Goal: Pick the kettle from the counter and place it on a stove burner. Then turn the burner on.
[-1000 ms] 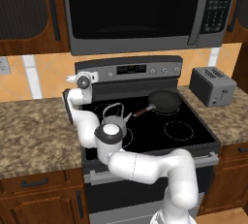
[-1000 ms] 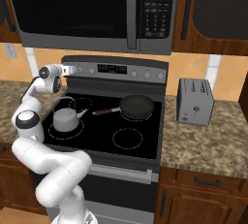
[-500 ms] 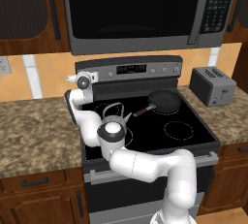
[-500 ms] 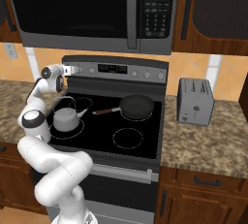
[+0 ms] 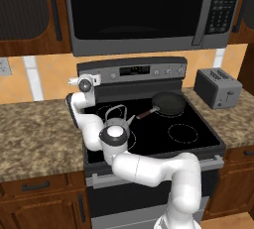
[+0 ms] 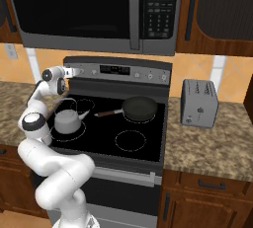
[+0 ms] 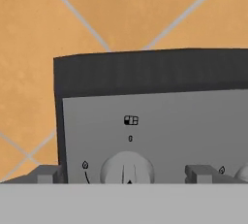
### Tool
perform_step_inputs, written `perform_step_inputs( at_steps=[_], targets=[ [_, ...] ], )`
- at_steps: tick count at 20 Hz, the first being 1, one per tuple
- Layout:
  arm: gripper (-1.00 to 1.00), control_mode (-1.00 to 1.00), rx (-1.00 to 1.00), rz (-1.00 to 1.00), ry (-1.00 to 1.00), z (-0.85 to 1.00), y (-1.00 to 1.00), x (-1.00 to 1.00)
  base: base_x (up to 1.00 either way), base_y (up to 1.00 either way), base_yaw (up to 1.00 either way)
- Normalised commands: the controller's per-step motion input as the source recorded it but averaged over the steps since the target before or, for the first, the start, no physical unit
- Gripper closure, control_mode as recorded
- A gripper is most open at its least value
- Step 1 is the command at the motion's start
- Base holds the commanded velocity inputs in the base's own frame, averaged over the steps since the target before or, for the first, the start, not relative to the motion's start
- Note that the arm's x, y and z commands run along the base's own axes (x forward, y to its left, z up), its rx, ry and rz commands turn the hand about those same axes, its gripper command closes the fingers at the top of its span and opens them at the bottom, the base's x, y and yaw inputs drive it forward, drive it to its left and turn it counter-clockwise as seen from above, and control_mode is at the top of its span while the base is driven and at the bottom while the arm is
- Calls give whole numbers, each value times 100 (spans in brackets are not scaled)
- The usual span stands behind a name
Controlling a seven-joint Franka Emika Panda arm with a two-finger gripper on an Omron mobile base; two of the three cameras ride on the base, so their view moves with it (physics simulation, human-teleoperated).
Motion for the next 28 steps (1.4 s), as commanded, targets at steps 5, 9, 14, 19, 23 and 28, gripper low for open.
perform_step_inputs(
  at_steps=[5, 9, 14, 19, 23, 28],
  targets=[
    [-100, -100, 0, 0, 0, 0, -4, 9, 0, 0, 0],
    [-100, -100, 0, 0, 0, 0, 0, 0, 0, 0, 0],
    [100, -100, 0, 0, 0, 0, 0, 0, 0, 0, 0],
    [100, -100, 0, 0, 0, 0, 0, 0, 0, 0, 0],
    [100, -100, 0, 0, 0, 0, 0, 0, 0, 0, 0],
    [100, -100, -6, 0, 0, 0, 0, 0, 0, 0, 0]
  ],
)
